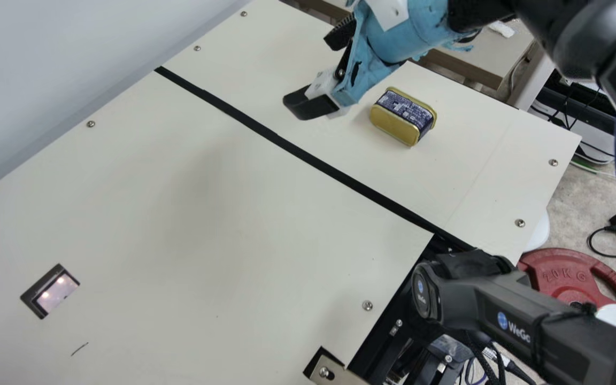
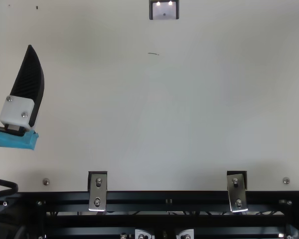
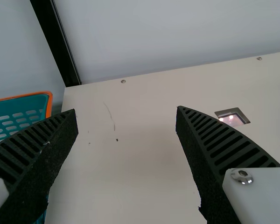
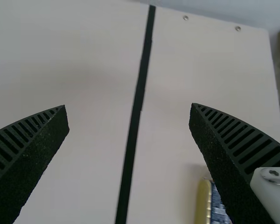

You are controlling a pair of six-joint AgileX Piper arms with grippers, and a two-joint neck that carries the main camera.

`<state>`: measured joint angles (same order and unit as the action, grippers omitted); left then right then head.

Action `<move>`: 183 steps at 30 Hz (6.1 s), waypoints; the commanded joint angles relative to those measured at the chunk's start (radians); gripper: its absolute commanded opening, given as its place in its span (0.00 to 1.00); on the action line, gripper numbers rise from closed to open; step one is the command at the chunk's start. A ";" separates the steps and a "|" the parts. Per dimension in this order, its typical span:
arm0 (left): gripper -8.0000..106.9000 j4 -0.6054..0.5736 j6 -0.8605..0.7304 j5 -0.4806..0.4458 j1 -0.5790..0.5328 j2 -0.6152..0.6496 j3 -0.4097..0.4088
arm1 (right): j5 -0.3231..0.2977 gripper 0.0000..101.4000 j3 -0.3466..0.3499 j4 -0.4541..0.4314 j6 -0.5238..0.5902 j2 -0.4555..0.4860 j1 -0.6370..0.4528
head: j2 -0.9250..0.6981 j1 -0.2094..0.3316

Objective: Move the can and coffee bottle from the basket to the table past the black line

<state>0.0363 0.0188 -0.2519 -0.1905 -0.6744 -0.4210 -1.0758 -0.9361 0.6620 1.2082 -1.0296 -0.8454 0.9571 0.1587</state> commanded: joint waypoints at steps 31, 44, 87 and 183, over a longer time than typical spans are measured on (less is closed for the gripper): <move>0.85 0.000 0.000 0.000 0.000 0.000 0.000 | -0.151 1.00 0.202 0.330 -0.233 0.393 0.387 | 0.020 0.026; 0.85 0.000 0.000 0.000 0.000 0.000 0.000 | -0.131 1.00 0.183 0.293 -0.330 0.431 0.425 | 0.020 0.026; 0.85 0.000 0.000 0.000 0.000 0.000 0.000 | -0.145 1.00 0.161 0.411 -0.439 0.340 0.573 | -0.081 -0.006; 0.85 0.148 0.169 0.001 0.555 -0.584 -0.440 | -0.145 1.00 0.161 0.411 -0.439 0.340 0.573 | -1.542 0.266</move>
<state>0.1657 0.1862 -0.2371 0.3582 -1.1995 -0.8174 -1.2210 -0.7749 1.0735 0.7694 -0.6899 -0.2725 -0.5681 0.3992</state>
